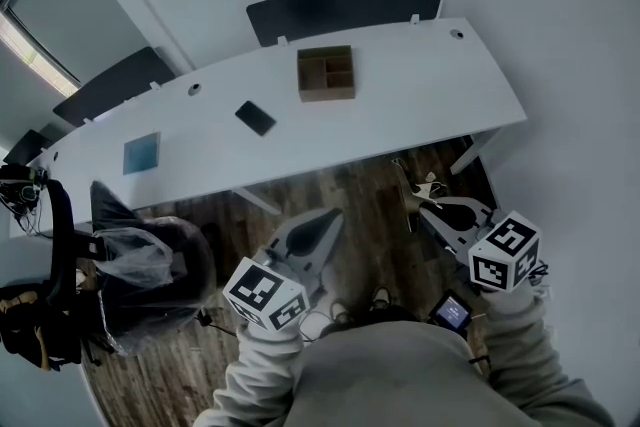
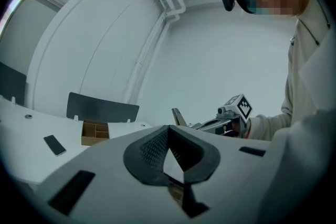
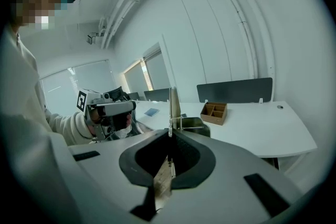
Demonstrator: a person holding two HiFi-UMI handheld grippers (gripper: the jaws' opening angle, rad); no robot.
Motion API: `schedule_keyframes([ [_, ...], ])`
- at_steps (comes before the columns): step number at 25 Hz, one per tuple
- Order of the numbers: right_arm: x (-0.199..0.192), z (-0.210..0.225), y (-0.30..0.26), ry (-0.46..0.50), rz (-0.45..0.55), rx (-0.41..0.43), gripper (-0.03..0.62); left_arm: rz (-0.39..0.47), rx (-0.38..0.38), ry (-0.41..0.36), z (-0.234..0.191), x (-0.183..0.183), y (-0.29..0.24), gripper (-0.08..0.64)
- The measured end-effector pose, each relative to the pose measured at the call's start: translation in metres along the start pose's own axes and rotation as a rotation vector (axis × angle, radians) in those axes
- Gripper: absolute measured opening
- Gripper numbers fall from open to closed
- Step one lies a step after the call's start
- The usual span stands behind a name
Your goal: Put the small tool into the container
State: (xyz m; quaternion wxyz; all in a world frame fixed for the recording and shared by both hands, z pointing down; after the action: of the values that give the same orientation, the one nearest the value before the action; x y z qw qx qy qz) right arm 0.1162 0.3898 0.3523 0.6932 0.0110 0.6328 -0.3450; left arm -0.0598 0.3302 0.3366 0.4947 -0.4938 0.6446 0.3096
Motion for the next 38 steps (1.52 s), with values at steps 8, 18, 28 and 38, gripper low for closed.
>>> schedule_keyframes([
  [8, 0.0, 0.019, -0.003, -0.001, 0.009, 0.006, 0.023, 0.057, 0.019, 0.028, -0.004, 0.009, -0.013, 0.003],
  [18, -0.016, 0.049, 0.009, -0.048, 0.03, 0.038, 0.023, 0.024, -0.022, -0.006, 0.019, 0.002, -0.043, 0.004],
  [28, -0.018, 0.07, 0.032, -0.057, 0.1, 0.053, 0.023, 0.017, -0.006, -0.067, 0.035, 0.01, -0.065, 0.003],
  [38, -0.014, 0.089, 0.058, -0.071, 0.152, -0.009, 0.023, 0.051, 0.008, -0.098, 0.025, 0.03, -0.07, 0.003],
])
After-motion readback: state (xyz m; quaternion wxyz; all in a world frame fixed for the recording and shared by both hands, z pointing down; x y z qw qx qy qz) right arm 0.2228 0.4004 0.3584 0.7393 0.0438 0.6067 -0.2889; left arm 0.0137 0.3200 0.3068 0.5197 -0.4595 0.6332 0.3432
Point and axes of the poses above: the fingertips, and each gripper's own axes: y backward along the fingers, z to its right, x out of its top, the point moved 4 cm from there along y, backward along the fingers, and after that the axes turned 3 degrees about y, right-handed, at the moved point
